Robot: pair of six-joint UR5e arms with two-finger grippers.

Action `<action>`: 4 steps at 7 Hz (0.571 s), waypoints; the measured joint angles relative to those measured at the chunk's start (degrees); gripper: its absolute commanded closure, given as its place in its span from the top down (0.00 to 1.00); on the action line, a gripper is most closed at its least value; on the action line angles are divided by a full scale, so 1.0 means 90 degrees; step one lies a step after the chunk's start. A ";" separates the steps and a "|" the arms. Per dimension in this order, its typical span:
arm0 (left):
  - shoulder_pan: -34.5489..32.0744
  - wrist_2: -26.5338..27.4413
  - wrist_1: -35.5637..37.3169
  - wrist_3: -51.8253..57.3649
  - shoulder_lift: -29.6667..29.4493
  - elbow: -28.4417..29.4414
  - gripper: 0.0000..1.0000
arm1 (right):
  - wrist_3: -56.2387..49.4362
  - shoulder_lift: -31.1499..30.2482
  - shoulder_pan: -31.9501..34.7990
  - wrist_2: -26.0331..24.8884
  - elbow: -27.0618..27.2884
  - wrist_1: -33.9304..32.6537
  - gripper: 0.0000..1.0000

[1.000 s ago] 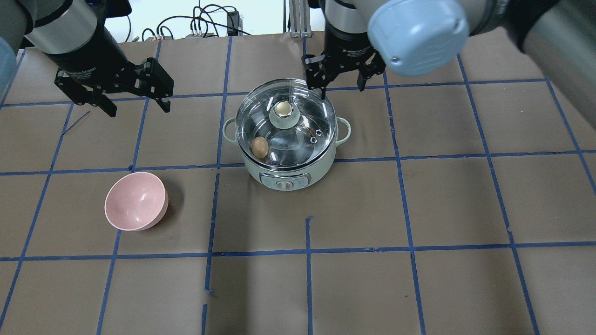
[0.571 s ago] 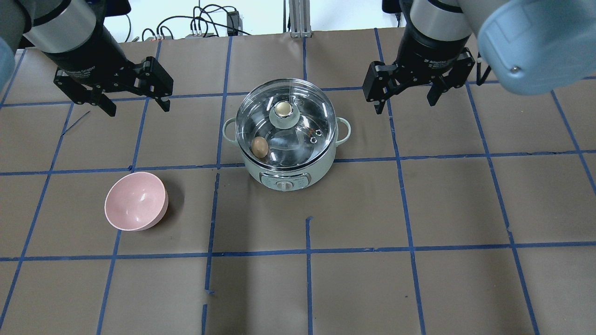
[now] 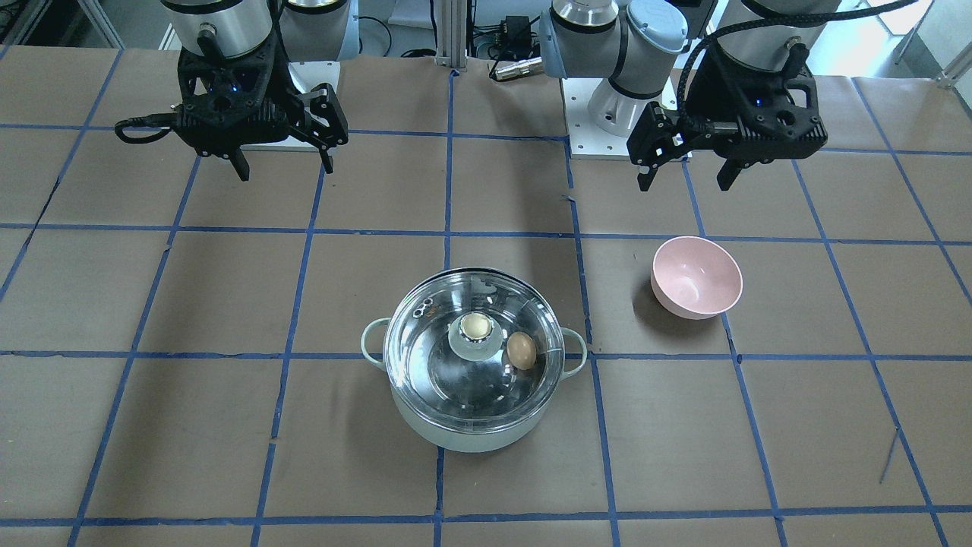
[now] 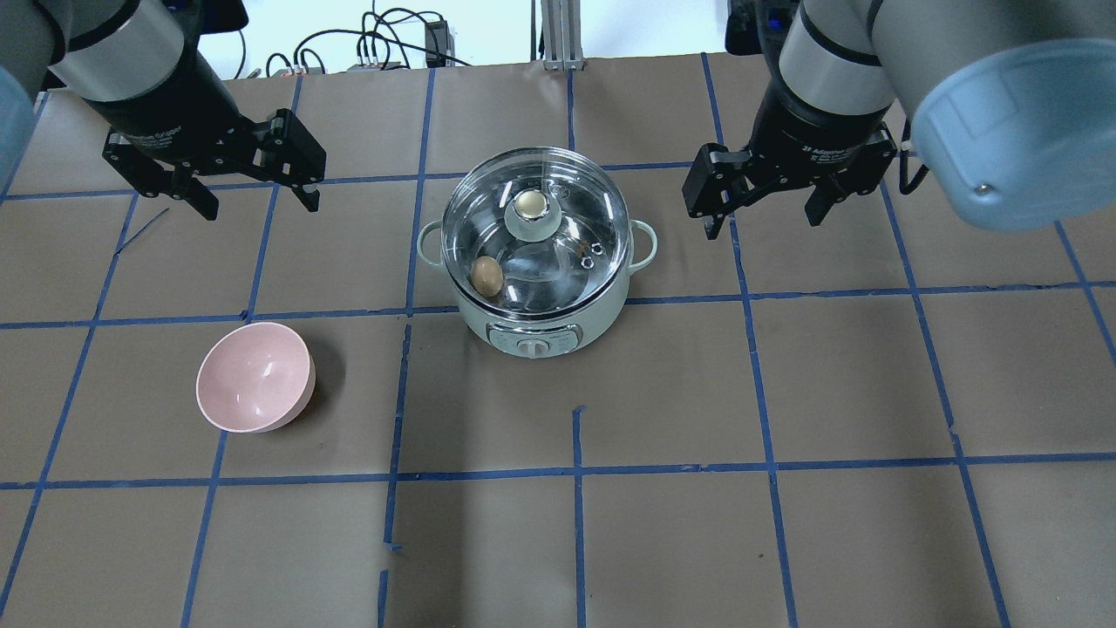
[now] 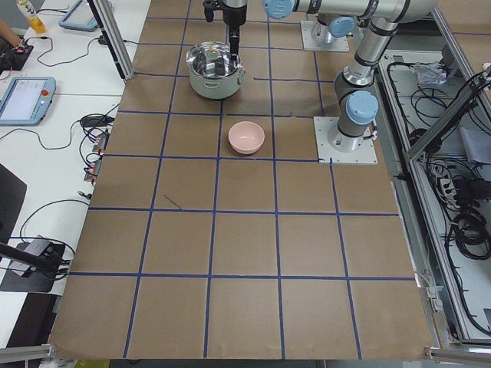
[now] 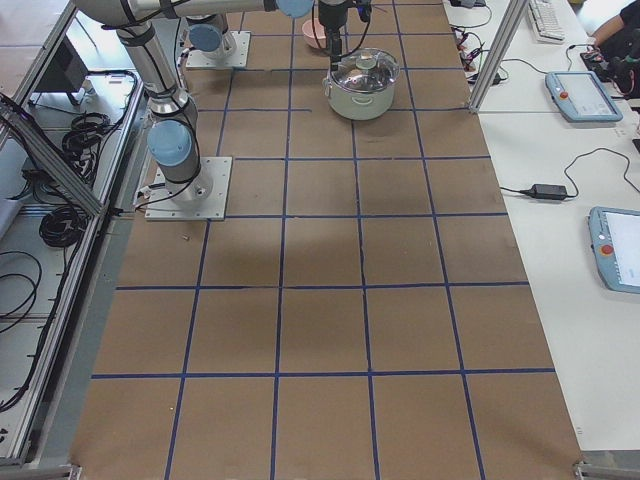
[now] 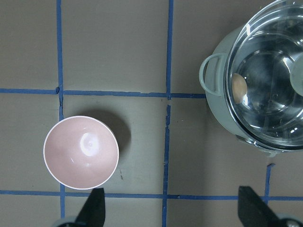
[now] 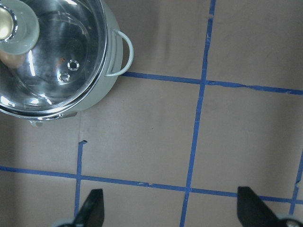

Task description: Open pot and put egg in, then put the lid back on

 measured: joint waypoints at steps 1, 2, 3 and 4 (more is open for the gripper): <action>-0.0003 0.0008 0.0000 -0.0001 0.0000 0.0000 1.00 | 0.0003 0.0010 0.0011 0.0058 -0.0012 -0.0049 1.00; -0.0006 0.0009 -0.0001 -0.0001 0.0000 0.0000 1.00 | -0.0007 0.0019 0.0015 0.0091 -0.0022 -0.0075 1.00; -0.0006 0.0001 -0.0001 -0.0001 0.0000 0.0004 1.00 | -0.0016 0.0020 0.0015 0.0109 -0.0029 -0.0085 1.00; -0.0007 -0.0018 -0.0001 -0.0001 -0.0004 0.0017 1.00 | -0.0024 0.0015 0.0015 0.0111 -0.0035 -0.0088 1.00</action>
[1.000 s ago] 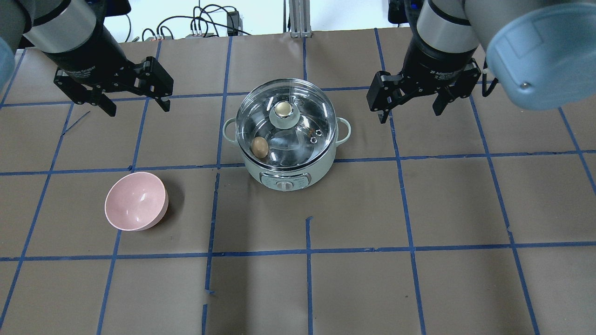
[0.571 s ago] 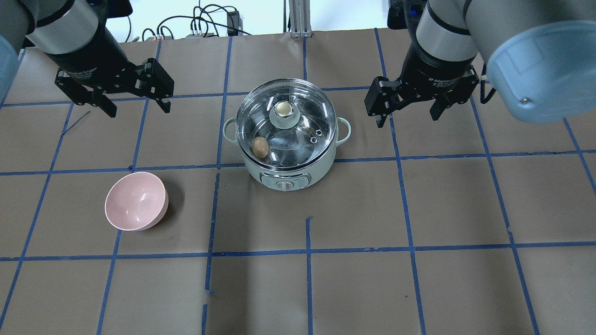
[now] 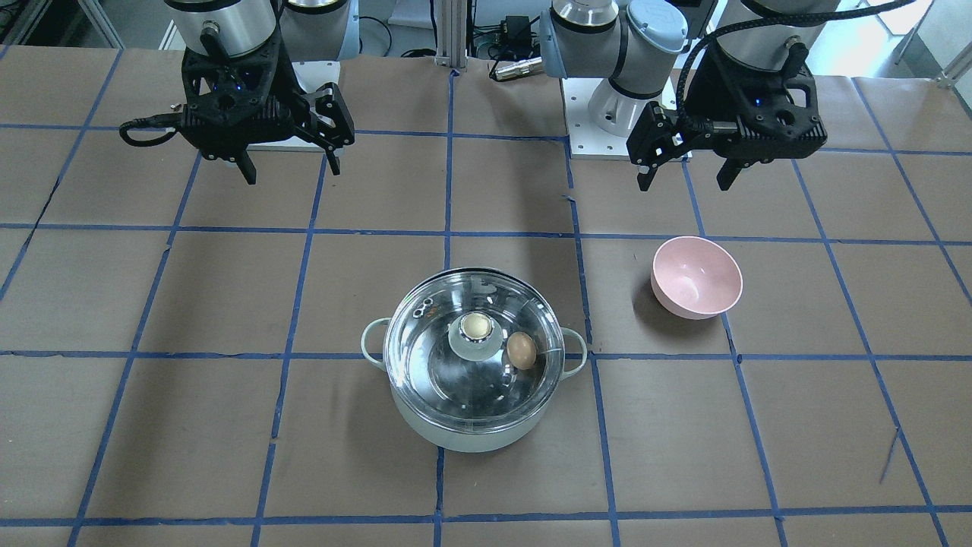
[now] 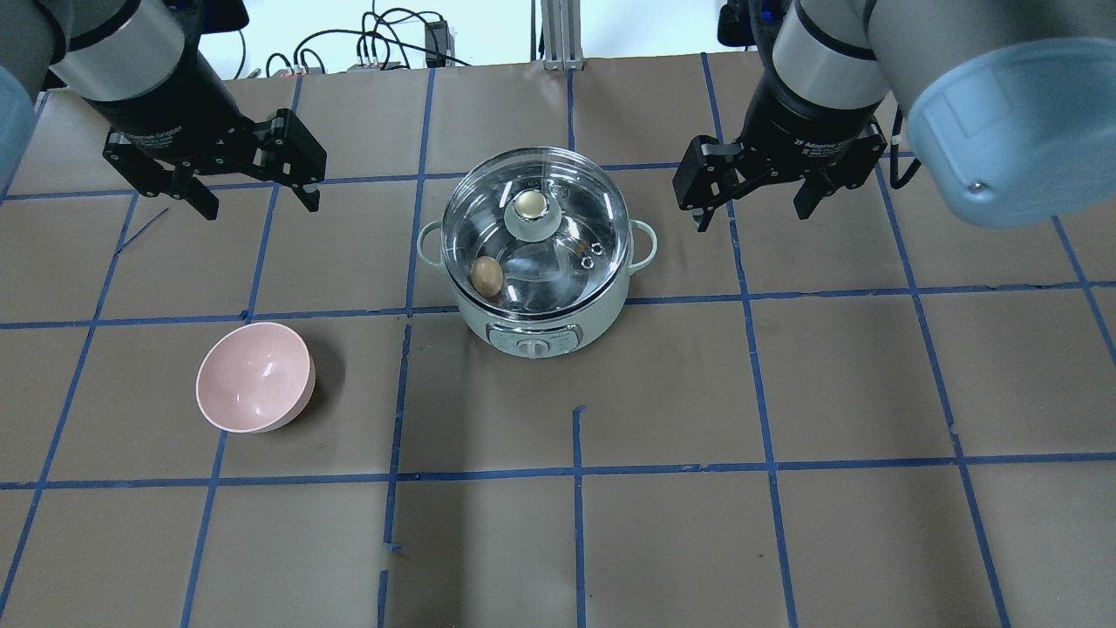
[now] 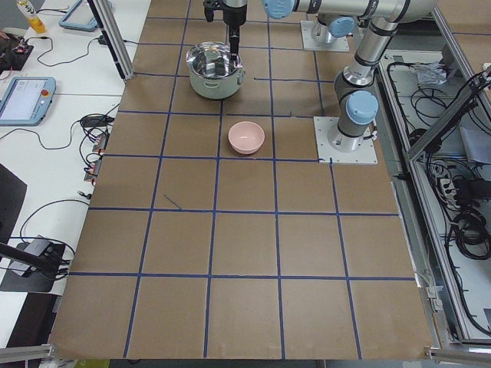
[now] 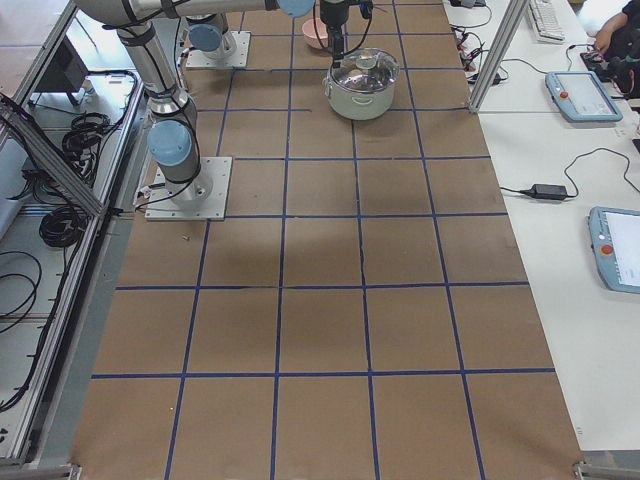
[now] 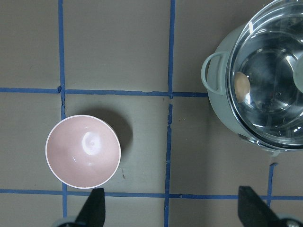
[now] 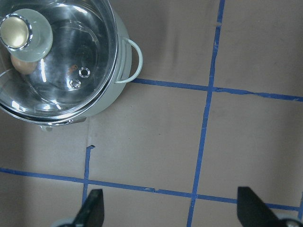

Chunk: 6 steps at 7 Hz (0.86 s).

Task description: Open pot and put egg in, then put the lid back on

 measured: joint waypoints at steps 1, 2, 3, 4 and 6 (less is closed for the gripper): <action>0.0000 -0.0014 0.0000 0.0000 -0.0003 0.0014 1.00 | -0.0005 -0.0012 0.0001 -0.0004 -0.0006 -0.0001 1.00; 0.0000 -0.0023 0.0000 0.0000 -0.0008 0.0019 1.00 | -0.0008 -0.0014 0.0001 -0.0005 -0.0011 -0.0002 1.00; 0.0000 -0.0029 0.0000 0.0000 -0.0015 0.0028 1.00 | -0.0007 -0.0011 -0.0001 -0.0006 -0.0016 -0.0004 1.00; 0.0000 -0.0032 0.0002 0.0000 -0.0024 0.0039 1.00 | -0.0005 -0.0008 -0.0008 -0.0007 -0.0023 -0.0026 1.00; 0.0001 -0.0033 0.0009 0.0000 -0.0033 0.0054 1.00 | -0.0004 0.0003 0.0005 0.0029 -0.0007 -0.0176 1.00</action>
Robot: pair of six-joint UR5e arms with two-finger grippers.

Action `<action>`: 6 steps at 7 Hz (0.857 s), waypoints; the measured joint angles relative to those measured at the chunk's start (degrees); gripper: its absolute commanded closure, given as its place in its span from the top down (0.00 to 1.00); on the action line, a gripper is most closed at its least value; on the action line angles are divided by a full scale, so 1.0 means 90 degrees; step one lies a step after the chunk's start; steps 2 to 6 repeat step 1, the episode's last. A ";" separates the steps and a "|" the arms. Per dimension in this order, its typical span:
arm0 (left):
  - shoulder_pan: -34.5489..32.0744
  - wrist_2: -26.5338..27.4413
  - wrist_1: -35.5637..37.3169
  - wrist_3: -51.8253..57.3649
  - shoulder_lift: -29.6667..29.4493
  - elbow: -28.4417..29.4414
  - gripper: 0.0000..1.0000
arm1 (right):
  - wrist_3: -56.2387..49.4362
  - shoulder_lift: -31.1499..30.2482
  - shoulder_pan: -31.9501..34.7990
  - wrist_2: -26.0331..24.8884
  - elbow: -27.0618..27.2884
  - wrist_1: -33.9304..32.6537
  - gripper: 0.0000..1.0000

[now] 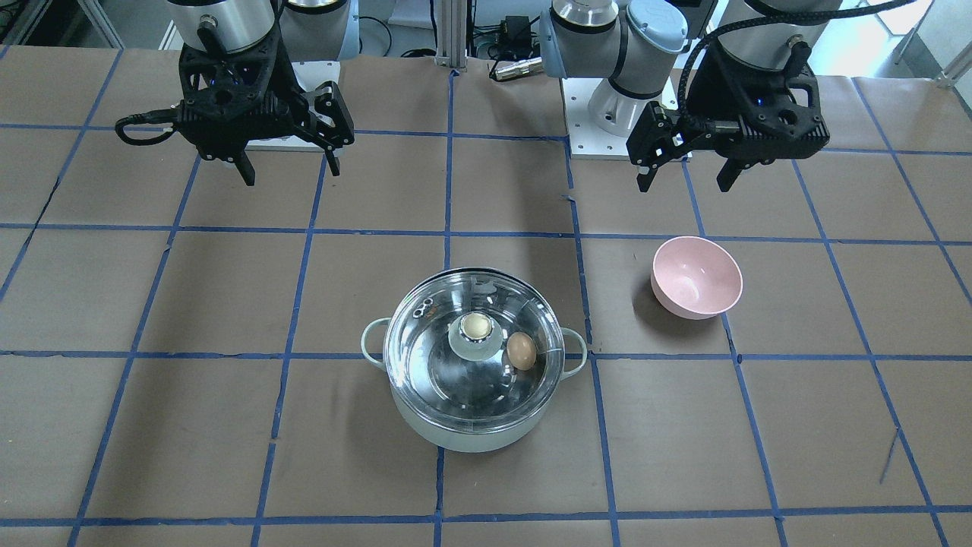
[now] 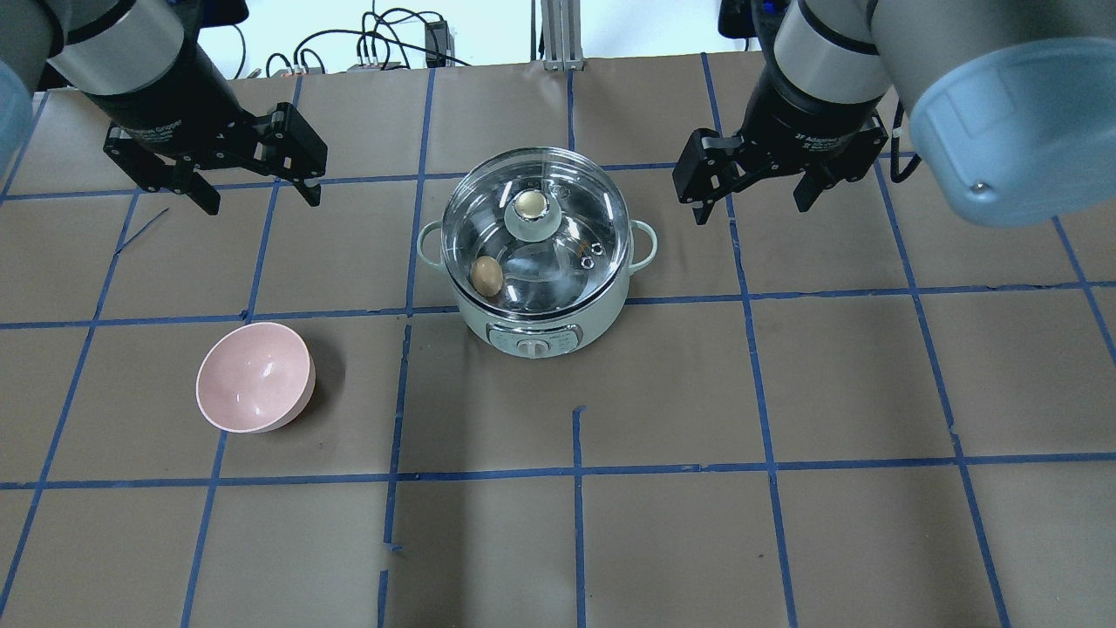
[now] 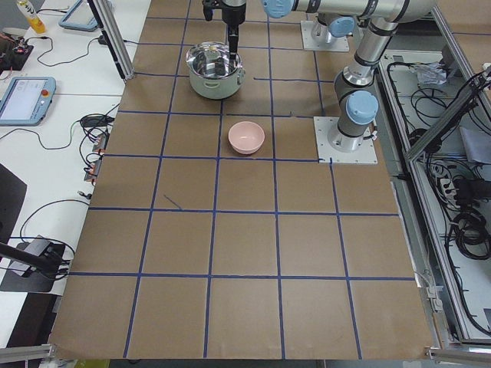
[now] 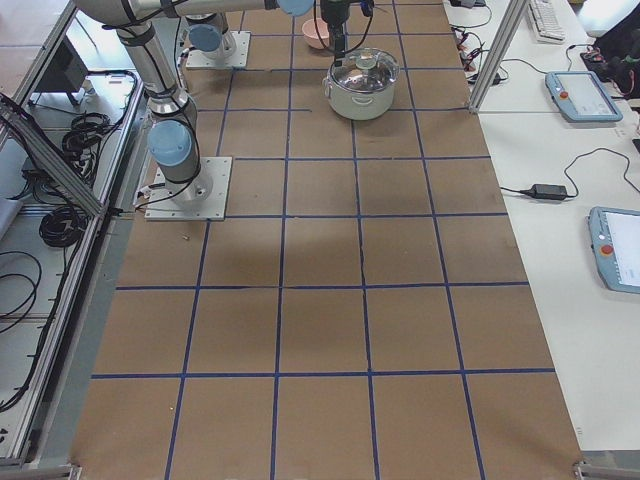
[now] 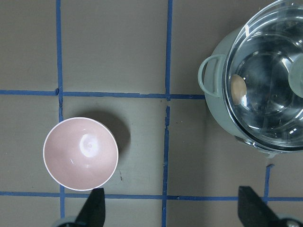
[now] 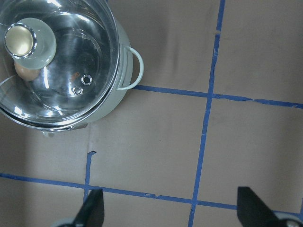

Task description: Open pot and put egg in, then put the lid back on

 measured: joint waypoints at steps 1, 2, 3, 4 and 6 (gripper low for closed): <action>0.0005 0.0000 -0.0001 0.0000 -0.0002 0.0003 1.00 | -0.0003 0.0008 0.0002 0.0042 0.0016 -0.0084 1.00; 0.0005 0.0000 -0.0001 0.0000 -0.0002 0.0003 1.00 | -0.0003 0.0008 0.0002 0.0042 0.0016 -0.0084 1.00; 0.0005 0.0000 -0.0001 0.0000 -0.0002 0.0003 1.00 | -0.0003 0.0008 0.0002 0.0042 0.0016 -0.0084 1.00; 0.0005 0.0000 -0.0001 0.0000 -0.0002 0.0003 1.00 | -0.0003 0.0008 0.0002 0.0042 0.0016 -0.0084 1.00; 0.0005 0.0000 -0.0001 0.0000 -0.0002 0.0003 1.00 | -0.0003 0.0008 0.0002 0.0042 0.0016 -0.0084 1.00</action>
